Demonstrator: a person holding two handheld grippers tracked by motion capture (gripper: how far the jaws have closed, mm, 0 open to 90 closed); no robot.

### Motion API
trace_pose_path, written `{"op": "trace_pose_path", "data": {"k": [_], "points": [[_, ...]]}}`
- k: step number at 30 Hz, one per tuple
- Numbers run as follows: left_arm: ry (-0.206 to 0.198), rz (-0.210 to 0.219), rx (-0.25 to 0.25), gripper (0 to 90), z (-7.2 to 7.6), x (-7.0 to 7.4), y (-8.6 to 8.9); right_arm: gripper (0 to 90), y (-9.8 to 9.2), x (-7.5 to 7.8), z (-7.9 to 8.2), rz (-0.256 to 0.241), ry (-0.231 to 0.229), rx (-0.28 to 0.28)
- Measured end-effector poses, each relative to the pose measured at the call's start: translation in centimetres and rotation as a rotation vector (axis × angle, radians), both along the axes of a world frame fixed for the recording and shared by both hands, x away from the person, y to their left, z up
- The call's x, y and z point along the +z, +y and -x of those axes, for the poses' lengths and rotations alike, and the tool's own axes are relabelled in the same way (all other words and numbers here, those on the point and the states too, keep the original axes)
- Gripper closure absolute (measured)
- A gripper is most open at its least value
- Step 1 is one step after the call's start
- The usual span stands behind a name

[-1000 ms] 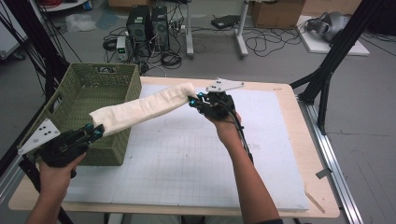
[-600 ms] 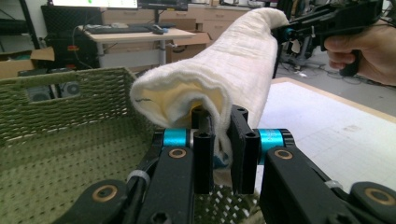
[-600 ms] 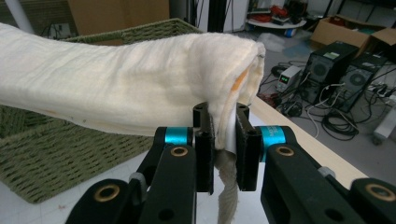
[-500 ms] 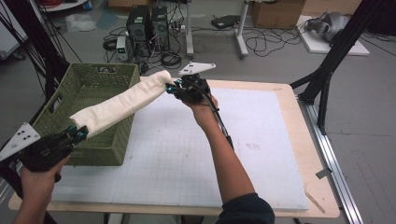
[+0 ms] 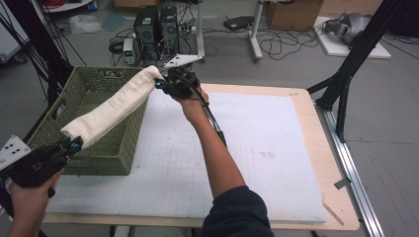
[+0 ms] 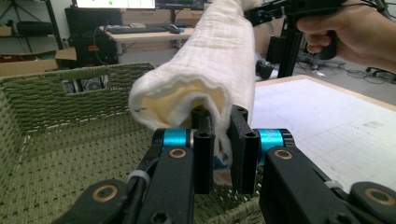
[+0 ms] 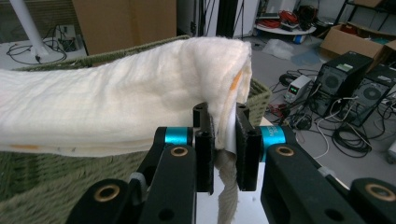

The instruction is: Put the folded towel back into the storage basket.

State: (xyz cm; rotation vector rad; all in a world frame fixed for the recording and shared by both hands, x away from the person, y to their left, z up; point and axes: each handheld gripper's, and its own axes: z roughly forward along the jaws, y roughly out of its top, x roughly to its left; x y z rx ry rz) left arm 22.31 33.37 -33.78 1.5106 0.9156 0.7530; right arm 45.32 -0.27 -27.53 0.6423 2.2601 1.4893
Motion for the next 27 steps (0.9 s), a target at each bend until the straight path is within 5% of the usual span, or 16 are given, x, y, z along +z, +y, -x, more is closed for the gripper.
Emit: {"op": "trace_pose_path", "data": {"k": [27], "points": [[-0.021,-0.051,0.136,81.2,1.1,-0.5,2.5,81.5,10.3,-0.4,-3.9,0.059,0.022,0.039]]}}
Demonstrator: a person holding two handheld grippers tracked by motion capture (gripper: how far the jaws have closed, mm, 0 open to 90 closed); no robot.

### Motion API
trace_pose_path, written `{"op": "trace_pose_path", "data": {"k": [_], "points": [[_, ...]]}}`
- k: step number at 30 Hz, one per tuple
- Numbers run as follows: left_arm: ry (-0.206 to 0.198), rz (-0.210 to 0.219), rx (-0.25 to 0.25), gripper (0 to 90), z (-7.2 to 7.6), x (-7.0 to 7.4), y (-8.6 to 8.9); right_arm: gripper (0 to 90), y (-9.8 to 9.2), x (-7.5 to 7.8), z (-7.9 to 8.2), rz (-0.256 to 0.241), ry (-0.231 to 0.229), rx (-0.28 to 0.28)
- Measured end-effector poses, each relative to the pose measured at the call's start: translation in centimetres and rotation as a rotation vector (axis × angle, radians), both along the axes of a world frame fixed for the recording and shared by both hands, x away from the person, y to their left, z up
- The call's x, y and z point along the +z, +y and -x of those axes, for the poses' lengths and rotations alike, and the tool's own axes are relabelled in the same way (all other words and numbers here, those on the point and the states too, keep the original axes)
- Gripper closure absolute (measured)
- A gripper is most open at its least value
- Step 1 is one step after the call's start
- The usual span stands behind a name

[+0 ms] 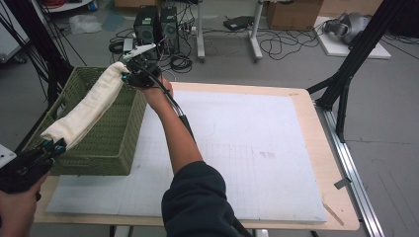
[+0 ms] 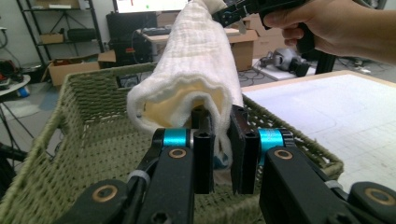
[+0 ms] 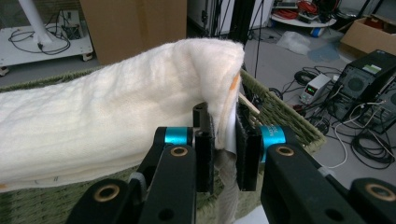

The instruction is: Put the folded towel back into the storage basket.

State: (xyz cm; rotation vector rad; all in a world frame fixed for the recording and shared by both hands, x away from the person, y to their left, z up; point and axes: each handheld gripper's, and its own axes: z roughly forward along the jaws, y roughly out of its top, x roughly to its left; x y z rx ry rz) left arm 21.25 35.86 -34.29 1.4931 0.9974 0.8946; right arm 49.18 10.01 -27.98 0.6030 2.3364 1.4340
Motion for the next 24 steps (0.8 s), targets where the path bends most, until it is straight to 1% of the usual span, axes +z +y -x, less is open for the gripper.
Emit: {"op": "trace_pose_path", "data": {"k": [2,6,9,12,19,22,24], "points": [[0.006,0.001,0.01,81.2,-0.2,-0.1,0.4,81.5,0.5,0.0,-0.1,0.004,-0.007,0.003],[0.016,0.006,0.026,81.2,-0.7,-0.2,0.9,81.5,1.3,-0.1,-0.5,0.005,-0.006,-0.007],[0.015,0.0,0.034,81.2,-0.9,-0.1,1.0,81.4,1.8,-0.3,-0.8,0.01,0.0,-0.015],[0.023,-0.004,0.043,81.2,-1.2,-0.1,1.3,81.4,2.2,-0.6,-1.1,0.009,0.006,-0.023],[0.032,-0.008,0.059,81.2,-1.3,-0.4,1.7,81.4,2.8,-1.1,-1.3,0.017,0.014,-0.027],[0.041,-0.008,0.068,80.9,-1.3,-0.5,2.0,81.4,3.1,-1.3,-1.3,0.022,0.015,-0.024],[0.055,-0.002,0.077,79.2,-1.4,-0.5,2.1,80.2,3.3,-1.4,-1.3,0.03,0.01,-0.023]]}}
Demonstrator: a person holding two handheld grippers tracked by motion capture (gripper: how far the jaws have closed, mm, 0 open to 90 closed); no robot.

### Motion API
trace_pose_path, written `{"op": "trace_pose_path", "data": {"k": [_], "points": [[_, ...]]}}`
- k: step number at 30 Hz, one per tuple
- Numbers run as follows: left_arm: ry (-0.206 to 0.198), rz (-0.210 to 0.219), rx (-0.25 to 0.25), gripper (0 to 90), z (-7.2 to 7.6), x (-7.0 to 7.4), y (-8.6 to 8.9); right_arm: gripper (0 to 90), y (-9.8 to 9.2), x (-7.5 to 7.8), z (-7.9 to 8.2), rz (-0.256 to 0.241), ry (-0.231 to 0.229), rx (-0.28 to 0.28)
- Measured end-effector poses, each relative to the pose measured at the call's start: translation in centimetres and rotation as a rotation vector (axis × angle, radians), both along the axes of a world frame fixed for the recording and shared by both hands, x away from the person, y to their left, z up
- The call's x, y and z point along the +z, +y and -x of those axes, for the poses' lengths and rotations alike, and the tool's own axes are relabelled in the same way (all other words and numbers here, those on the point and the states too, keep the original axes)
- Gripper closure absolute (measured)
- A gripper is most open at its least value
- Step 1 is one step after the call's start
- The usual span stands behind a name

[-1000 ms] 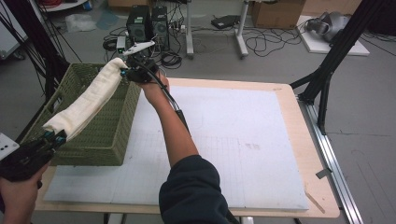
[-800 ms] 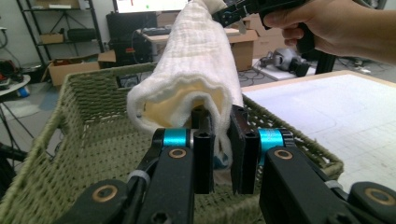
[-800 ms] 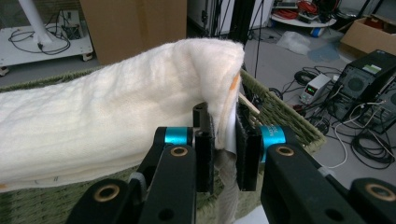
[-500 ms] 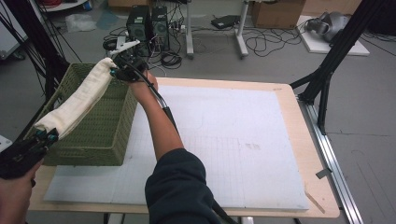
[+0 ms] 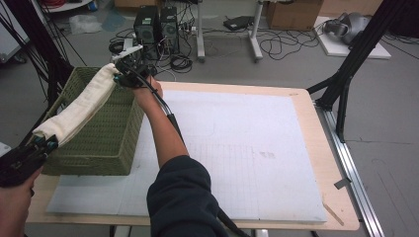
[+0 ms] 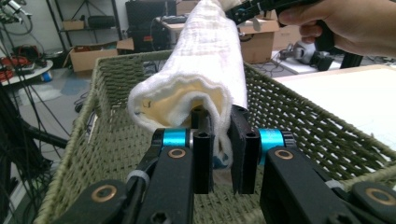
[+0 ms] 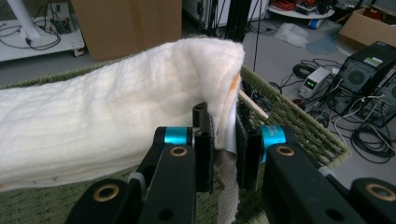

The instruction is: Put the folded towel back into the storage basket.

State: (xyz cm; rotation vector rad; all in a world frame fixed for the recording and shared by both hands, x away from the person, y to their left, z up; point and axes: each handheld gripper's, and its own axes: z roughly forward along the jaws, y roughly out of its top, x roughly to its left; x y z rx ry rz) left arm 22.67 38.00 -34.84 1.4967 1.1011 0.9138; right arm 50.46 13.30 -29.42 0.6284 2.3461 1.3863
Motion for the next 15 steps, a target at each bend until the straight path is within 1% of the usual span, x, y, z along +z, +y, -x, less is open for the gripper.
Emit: {"op": "trace_pose_path", "data": {"k": [1,2,3,4,5,6,7,10,11,12,15], "points": [[0.015,0.001,0.013,74.6,-0.1,0.0,0.1,77.4,0.1,-0.1,0.0,0.012,-0.003,-0.002],[0.026,0.009,0.04,65.3,-0.3,-0.1,0.3,71.8,0.2,-0.3,0.0,0.024,-0.009,-0.008],[0.028,0.026,0.065,53.0,-0.4,-0.2,0.5,65.5,0.3,-0.4,-0.1,0.037,-0.005,-0.018],[0.019,0.04,0.082,43.5,-0.3,-0.2,0.8,61.0,0.3,-0.6,-0.2,0.05,-0.001,-0.029],[0.005,0.051,0.096,37.5,-0.2,-0.1,1.0,57.7,0.2,-0.7,-0.2,0.061,-0.002,-0.035],[-0.009,0.058,0.103,33.4,0.0,0.0,1.1,53.8,0.1,-0.7,-0.2,0.059,-0.002,-0.035],[-0.017,0.061,0.099,31.3,0.1,0.2,1.3,51.6,-0.2,-0.6,-0.3,0.051,-0.007,-0.034],[-0.038,0.057,0.082,29.8,0.3,0.7,1.2,50.3,-1.1,0.1,-0.2,0.032,-0.017,-0.036],[-0.043,0.055,0.073,29.7,0.3,0.8,1.0,48.8,-1.4,0.3,-0.1,0.027,-0.027,-0.032],[-0.047,0.051,0.064,29.5,0.3,0.9,0.9,48.3,-1.8,0.5,0.1,0.022,-0.026,-0.034],[-0.043,0.047,0.037,28.7,0.3,0.9,0.2,46.2,-3.0,1.0,0.4,0.022,-0.038,-0.019]]}}
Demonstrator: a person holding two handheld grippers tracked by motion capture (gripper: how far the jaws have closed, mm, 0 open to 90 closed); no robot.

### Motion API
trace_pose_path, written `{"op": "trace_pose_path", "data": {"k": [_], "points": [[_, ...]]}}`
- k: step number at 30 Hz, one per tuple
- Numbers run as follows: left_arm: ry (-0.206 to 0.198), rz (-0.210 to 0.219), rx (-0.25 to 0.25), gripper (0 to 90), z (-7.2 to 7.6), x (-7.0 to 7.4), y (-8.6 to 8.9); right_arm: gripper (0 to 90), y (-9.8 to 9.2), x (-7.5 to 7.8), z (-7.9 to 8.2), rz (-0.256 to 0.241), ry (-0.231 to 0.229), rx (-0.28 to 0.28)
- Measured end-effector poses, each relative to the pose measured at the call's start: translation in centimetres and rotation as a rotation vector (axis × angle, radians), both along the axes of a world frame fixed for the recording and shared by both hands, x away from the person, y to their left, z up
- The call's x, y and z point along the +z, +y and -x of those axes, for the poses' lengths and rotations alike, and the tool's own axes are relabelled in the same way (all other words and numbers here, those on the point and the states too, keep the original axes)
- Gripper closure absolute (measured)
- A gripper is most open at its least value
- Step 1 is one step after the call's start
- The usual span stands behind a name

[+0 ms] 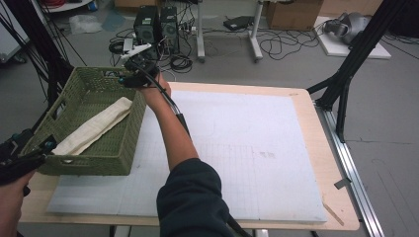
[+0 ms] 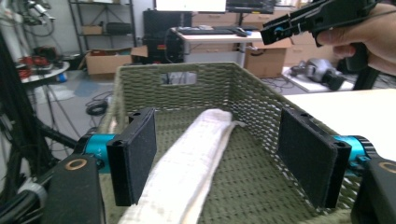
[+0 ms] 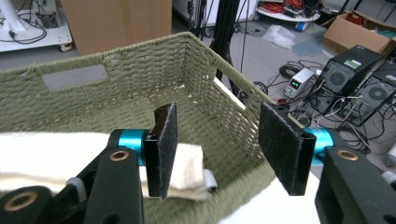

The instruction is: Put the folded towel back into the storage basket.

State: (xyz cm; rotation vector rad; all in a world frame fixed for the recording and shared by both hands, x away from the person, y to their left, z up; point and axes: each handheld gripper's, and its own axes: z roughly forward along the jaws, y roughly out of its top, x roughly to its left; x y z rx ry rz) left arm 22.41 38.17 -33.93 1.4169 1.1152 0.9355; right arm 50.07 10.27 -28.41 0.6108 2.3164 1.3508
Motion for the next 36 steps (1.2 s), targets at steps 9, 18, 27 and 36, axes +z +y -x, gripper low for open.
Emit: {"op": "trace_pose_path", "data": {"k": [9,18,27,36], "points": [[0.029,0.054,-0.084,17.2,-1.0,0.3,-3.1,33.7,-6.7,1.9,1.3,-0.048,0.007,0.005],[0.044,0.057,-0.211,17.8,-2.5,0.2,-7.2,27.0,-14.2,2.7,3.9,-0.11,0.017,-0.007],[0.058,0.05,-0.31,19.0,-3.7,-0.2,-11.0,19.2,-20.2,1.3,7.2,-0.131,0.008,-0.047],[0.061,0.049,-0.395,20.0,-4.4,-0.6,-14.2,11.4,-25.4,-0.2,10.1,-0.138,-0.012,-0.133]]}}
